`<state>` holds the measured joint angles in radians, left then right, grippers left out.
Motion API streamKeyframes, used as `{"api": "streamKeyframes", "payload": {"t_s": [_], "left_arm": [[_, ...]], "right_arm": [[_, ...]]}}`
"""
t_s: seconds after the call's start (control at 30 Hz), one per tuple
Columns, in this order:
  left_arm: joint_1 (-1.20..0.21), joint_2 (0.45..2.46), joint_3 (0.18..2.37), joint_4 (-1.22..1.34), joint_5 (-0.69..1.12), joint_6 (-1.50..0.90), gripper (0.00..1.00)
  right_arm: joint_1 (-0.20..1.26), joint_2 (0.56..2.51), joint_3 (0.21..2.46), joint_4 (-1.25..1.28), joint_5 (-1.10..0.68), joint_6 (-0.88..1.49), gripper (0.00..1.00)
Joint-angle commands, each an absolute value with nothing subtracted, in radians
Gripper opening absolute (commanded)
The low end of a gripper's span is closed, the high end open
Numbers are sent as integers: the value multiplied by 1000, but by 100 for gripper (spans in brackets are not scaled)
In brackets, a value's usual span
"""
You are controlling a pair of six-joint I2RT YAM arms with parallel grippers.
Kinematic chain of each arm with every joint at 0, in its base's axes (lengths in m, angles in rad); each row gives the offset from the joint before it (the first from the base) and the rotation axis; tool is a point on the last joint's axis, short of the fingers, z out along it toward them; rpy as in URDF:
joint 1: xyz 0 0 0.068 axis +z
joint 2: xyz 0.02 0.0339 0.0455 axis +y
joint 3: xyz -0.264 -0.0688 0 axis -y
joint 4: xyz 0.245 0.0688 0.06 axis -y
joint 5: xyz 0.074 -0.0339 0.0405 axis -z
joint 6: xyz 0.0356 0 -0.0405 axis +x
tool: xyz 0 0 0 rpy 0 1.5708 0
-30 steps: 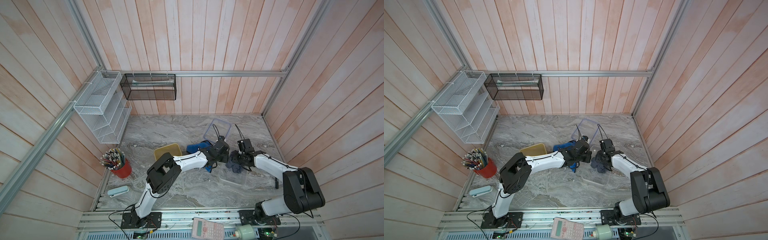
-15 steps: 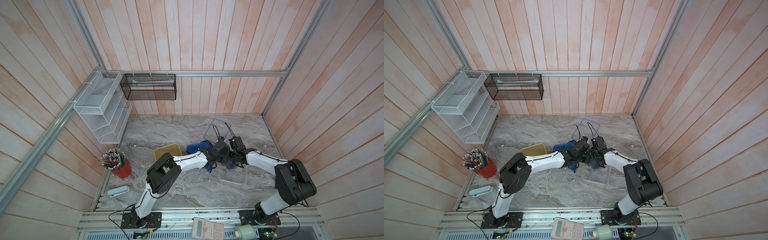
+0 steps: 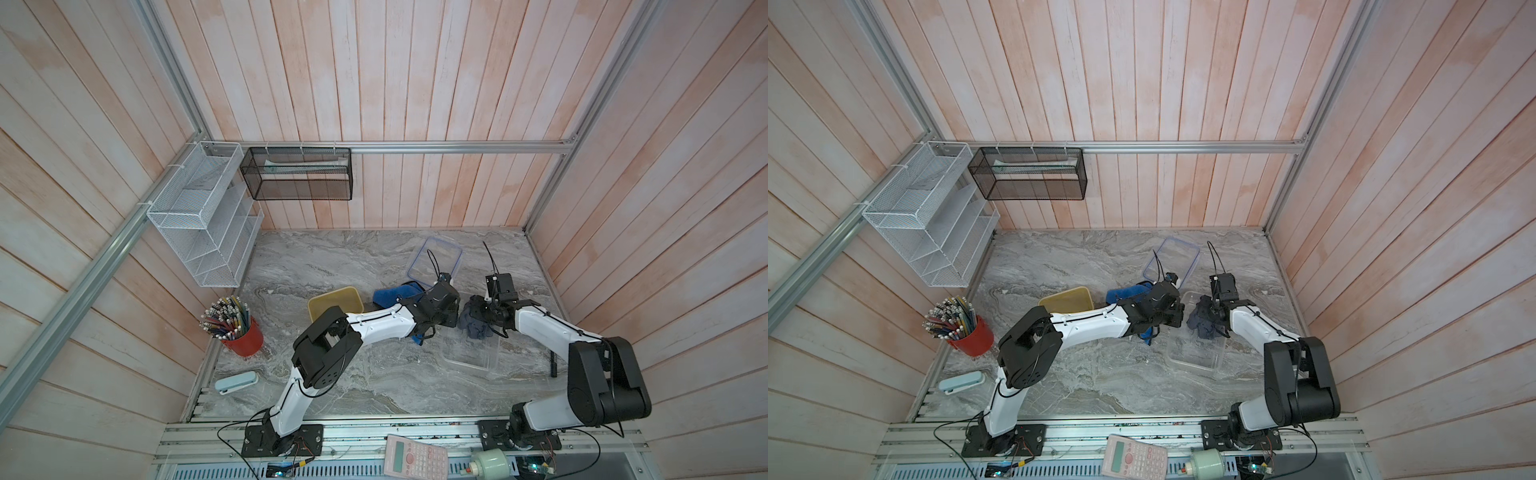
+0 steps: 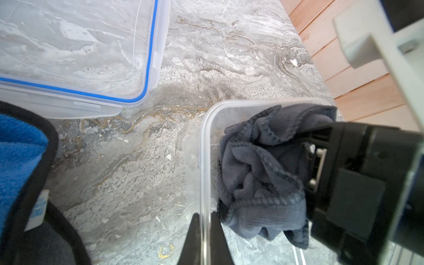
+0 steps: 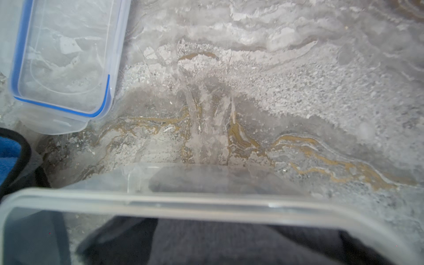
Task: Wipe the insides of the lunch boxes
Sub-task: Wipe the dirt inside the lunch box.
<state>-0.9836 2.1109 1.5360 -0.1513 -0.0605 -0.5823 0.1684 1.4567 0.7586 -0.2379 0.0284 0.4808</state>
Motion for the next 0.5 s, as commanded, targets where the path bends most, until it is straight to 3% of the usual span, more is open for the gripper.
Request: {"api": "streamKeyframes", "payload": {"t_s": [0.0, 0.17, 0.47], "left_arm": [[-973, 2057, 1537, -238, -83, -543, 0], [-966, 2080, 1585, -239, -87, -526, 0], [-930, 2109, 1629, -233, -128, -523, 0]], "right_arm": [[133, 1440, 718, -255, 151, 457, 0], [161, 1435, 717, -280, 87, 434, 0], [244, 1477, 820, -538, 67, 335, 0]]}}
